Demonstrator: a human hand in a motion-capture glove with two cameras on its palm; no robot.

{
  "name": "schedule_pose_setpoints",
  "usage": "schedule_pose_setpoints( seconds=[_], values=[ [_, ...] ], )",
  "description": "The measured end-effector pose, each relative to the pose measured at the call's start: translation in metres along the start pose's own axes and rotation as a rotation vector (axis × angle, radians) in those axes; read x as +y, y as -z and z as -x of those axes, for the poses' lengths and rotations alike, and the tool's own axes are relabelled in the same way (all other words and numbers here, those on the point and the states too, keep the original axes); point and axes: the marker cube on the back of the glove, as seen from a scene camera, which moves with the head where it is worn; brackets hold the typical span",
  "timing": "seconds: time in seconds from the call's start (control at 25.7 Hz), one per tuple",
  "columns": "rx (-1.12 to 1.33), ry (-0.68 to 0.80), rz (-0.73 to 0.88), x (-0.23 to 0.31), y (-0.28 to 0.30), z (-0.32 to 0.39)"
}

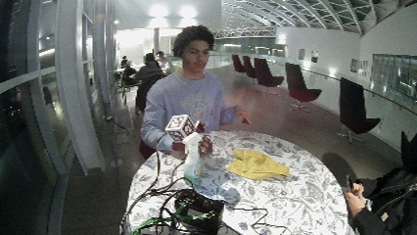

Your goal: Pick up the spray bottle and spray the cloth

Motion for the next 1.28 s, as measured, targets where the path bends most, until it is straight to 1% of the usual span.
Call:
schedule_pose_setpoints(
  seconds=[0.31, 0.54, 0.93, 1.09, 1.28],
  values=[
    [0.032, 0.043, 0.097, -0.003, 0.0, 0.026],
    [0.056, 0.033, 0.139, -0.003, -0.006, 0.039],
    [0.089, 0.001, 0.201, -0.003, -0.018, 0.035],
    [0.078, -0.008, 0.185, -0.002, -0.015, 0.033],
    [0.002, -0.074, 0.078, 0.009, 0.009, 0.019]
  ],
)
